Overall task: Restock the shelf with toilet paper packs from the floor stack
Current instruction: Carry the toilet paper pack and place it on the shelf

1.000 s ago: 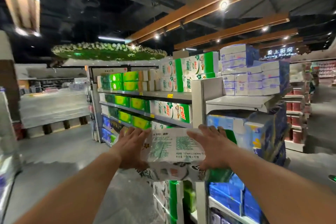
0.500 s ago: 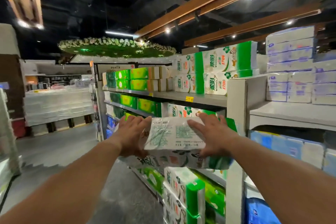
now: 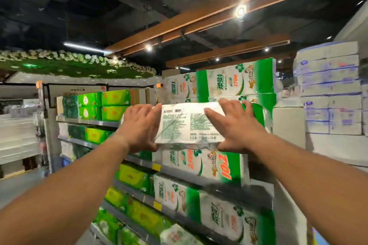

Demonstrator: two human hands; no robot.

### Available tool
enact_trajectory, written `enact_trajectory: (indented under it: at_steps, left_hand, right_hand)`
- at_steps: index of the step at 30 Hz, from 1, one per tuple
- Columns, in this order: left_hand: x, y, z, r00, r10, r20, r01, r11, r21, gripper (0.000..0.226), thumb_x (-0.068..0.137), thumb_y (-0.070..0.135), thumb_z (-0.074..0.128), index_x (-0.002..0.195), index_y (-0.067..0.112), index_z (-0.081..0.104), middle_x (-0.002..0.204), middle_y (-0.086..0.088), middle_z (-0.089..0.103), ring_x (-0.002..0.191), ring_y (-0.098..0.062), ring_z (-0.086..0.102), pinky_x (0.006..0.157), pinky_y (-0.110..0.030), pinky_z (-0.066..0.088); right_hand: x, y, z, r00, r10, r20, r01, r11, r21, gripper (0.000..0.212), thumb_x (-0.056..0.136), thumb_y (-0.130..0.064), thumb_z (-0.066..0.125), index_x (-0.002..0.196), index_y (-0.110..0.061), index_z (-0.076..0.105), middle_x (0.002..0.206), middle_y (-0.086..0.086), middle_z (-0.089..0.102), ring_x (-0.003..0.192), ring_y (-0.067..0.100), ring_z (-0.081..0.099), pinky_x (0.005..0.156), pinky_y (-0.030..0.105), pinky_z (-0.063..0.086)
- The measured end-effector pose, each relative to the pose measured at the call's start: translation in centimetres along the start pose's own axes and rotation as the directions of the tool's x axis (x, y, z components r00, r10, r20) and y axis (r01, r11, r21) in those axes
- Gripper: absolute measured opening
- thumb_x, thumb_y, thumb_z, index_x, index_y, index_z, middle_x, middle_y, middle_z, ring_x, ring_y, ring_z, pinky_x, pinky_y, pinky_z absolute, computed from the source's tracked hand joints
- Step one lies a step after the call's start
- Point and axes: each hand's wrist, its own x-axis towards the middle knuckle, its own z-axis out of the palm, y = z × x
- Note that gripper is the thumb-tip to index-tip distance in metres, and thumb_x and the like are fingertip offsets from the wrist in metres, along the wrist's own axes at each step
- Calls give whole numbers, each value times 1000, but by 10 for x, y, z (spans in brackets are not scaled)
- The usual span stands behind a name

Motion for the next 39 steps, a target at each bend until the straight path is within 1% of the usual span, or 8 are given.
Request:
enact_trajectory:
  at_steps: [7, 18, 24, 28, 30, 32, 34, 39]
  left_hand:
    - [136, -21, 79, 987, 83, -139, -92, 994, -60, 138, 59, 71, 79, 159, 26, -4, 152, -4, 28, 138, -27, 22, 119, -45, 17]
    - [326, 1, 221, 938, 301, -171, -336, 909, -246, 134, 62, 69, 78, 160, 26, -3, 152, -6, 30, 138, -28, 21, 118, -47, 15]
    - [417, 26, 261, 889, 453, -68, -434, 785, -442, 131, 60, 51, 83, 160, 34, -1, 153, -9, 36, 138, -32, 28, 116, -51, 24]
    - [464, 43, 258, 866, 498, -45, -460, 757, -465, 112, 69, 55, 84, 158, 36, 18, 163, -5, 28, 147, -31, 25, 119, -58, 21]
    - [473, 51, 262, 843, 536, 49, -455, 758, -468, 108, 70, 57, 85, 156, 35, 23, 164, -3, 27, 147, -29, 29, 119, -55, 26]
    - [473, 64, 276, 826, 543, 153, -439, 790, -428, 131, 57, 63, 90, 158, 32, 13, 162, -3, 29, 146, -30, 31, 118, -56, 28]
    - [469, 79, 297, 871, 478, 112, -426, 850, -308, 146, 49, 68, 90, 158, 31, 1, 162, -4, 24, 146, -32, 24, 117, -62, 22]
    - [482, 98, 323, 920, 390, -44, -388, 885, -257, 140, 50, 63, 92, 154, 32, 3, 155, -2, 29, 138, -31, 29, 111, -60, 26]
  right_hand:
    - [93, 50, 41, 992, 127, -13, -128, 982, -140, 109, 73, -68, 70, 151, -43, -2, 161, 14, 3, 146, 37, 9, 118, 65, 5]
    - [177, 119, 131, 927, 356, 121, -312, 909, -277, 108, 75, -62, 73, 153, -44, 0, 164, 13, 3, 148, 35, 10, 120, 63, 3]
    - [229, 161, 154, 782, 530, 328, -450, 844, -291, 95, 84, -47, 71, 156, -45, 9, 163, 10, 17, 147, 35, 22, 119, 63, 12]
    - [252, 186, 167, 683, 654, 326, -579, 756, -305, 75, 87, -29, 63, 153, -41, 30, 166, 10, 15, 151, 37, 16, 119, 64, 11]
    - [259, 192, 185, 629, 696, 347, -616, 718, -325, 89, 83, -36, 72, 157, -34, 23, 166, 11, 17, 151, 36, 17, 121, 63, 10]
    - [259, 194, 206, 565, 725, 395, -634, 687, -355, 130, 67, -46, 88, 161, -24, 1, 168, 10, 9, 154, 35, 9, 120, 64, 4]
    - [257, 200, 230, 588, 734, 340, -603, 678, -421, 151, 57, -53, 93, 160, -19, -12, 168, 13, 3, 153, 40, 2, 119, 68, 1]
    - [251, 218, 257, 670, 717, 193, -599, 676, -430, 138, 67, -50, 87, 157, -20, -13, 165, 15, 8, 151, 41, 6, 119, 69, 1]
